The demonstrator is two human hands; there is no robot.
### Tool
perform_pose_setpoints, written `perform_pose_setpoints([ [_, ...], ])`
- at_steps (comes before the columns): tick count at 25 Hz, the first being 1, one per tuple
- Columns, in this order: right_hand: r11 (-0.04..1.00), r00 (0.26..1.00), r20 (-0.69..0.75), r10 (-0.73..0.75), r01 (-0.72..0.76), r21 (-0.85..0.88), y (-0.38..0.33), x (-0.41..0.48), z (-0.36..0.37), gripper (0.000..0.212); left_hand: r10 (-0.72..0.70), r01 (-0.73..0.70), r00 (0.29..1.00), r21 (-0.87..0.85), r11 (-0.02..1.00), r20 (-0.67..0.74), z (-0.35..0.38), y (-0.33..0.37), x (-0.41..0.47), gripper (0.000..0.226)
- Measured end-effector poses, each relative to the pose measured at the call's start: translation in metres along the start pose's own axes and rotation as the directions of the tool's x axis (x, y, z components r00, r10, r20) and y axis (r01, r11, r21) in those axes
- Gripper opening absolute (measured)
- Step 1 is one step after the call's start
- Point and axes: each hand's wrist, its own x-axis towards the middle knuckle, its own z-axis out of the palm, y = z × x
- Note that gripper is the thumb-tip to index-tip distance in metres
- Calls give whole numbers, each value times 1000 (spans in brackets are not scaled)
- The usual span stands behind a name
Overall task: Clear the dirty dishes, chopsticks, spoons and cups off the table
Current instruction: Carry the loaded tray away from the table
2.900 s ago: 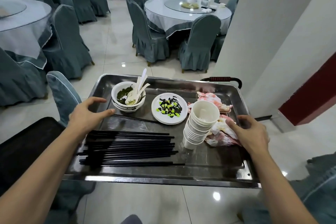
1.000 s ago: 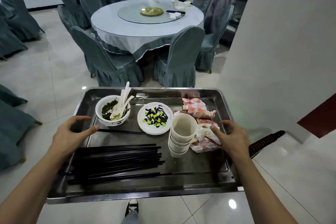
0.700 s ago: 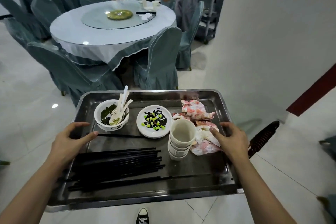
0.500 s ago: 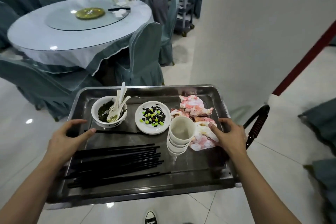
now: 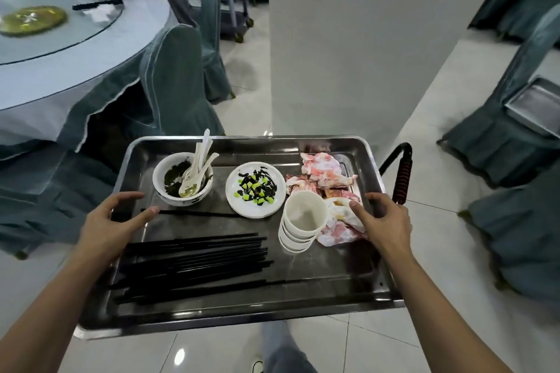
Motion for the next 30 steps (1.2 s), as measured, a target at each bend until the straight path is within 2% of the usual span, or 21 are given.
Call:
perform_pose_setpoints([
  [4, 999, 999, -21, 44, -45, -30, 11, 17, 17, 52, 40, -41, 998, 21, 999, 56, 28, 6, 56, 39],
  [17, 967, 967, -60, 248, -244, 76, 32, 102, 94, 51, 70, -85, 978, 68, 994, 196, 131, -4, 212, 39],
  [23, 954, 950, -95, 297, -292, 61, 60, 126, 142, 48, 49, -76, 962, 93, 993, 269, 180, -32, 280, 47],
  [30, 931, 919, -149, 364, -358, 68, 104, 166, 206, 46, 88, -131, 924, 92, 987, 371, 260, -72, 355, 38],
])
